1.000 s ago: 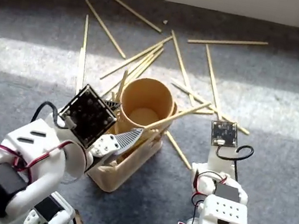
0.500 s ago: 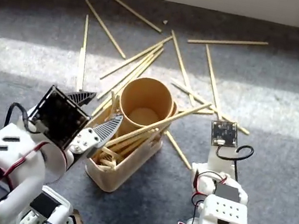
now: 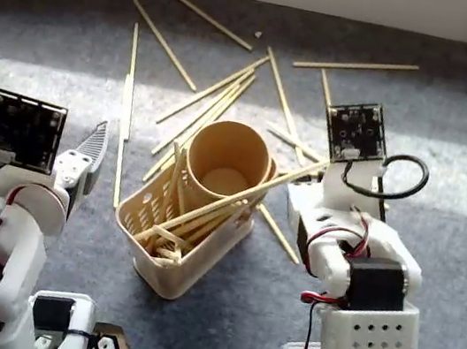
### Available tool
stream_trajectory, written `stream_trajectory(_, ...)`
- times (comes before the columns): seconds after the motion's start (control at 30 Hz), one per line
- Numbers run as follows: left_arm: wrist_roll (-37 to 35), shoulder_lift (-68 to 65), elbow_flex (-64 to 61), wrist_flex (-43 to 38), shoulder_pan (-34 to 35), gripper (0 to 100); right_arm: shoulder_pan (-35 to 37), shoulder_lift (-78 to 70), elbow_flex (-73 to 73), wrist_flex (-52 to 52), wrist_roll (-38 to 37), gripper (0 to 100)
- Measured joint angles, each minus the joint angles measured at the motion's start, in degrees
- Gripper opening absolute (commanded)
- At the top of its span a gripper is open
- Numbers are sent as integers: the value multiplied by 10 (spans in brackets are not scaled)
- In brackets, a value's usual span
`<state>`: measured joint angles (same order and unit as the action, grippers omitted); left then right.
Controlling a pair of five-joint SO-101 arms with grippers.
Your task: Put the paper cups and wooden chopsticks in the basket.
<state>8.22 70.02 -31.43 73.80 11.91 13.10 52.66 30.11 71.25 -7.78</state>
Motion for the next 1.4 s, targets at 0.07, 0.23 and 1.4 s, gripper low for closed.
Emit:
stream_trajectory(0.07,0,0,-29,-18,14,238,4,-29,-84,51,2,73)
stream_trajectory(0.23,0,-6,-85,-59,33,238,4,-95,-258,127,4,73)
stream_trajectory(1.4,0,-4,-92,-66,54,238,-72,-105,-236,152,309,74)
